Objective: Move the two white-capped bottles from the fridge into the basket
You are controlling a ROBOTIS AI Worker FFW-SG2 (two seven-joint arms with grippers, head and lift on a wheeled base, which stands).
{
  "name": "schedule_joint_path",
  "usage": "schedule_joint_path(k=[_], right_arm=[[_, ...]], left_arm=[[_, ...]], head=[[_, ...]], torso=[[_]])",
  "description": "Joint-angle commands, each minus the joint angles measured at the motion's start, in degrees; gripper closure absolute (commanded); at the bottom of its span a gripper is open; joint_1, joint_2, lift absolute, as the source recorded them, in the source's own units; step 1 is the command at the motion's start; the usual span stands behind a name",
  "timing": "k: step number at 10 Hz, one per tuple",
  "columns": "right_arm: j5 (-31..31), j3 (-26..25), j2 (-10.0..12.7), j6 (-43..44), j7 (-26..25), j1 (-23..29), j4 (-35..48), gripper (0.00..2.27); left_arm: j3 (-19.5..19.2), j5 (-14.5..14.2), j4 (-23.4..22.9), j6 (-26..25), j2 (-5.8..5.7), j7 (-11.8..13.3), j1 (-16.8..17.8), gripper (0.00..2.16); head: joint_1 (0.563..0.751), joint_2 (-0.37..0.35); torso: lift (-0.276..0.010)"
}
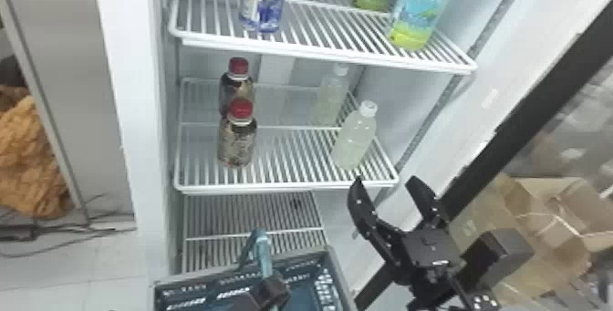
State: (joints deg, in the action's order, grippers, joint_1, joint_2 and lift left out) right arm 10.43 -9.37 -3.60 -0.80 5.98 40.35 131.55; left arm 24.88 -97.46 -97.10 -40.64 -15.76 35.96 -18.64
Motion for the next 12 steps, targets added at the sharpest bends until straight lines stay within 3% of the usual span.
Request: schedule_joint_path(k=[1,12], right_arm=[[-0.26,0.00,0.00,0.10,0.00,0.00,0.14,0.17],[1.11,0.46,-0.88,0.10,-0.09,-2.39,-1.97,0.18]], left_arm=[[0.37,0.00,0.00,0.00,-0.14,-0.01,0.08,1.12],[0.71,-0.46,0.00,1.41,-0.06,-0.01,0.08,1.12]], head=[[0.695,-0.350],[0.695,-0.350]], torso=[[-0.260],[-0.260]])
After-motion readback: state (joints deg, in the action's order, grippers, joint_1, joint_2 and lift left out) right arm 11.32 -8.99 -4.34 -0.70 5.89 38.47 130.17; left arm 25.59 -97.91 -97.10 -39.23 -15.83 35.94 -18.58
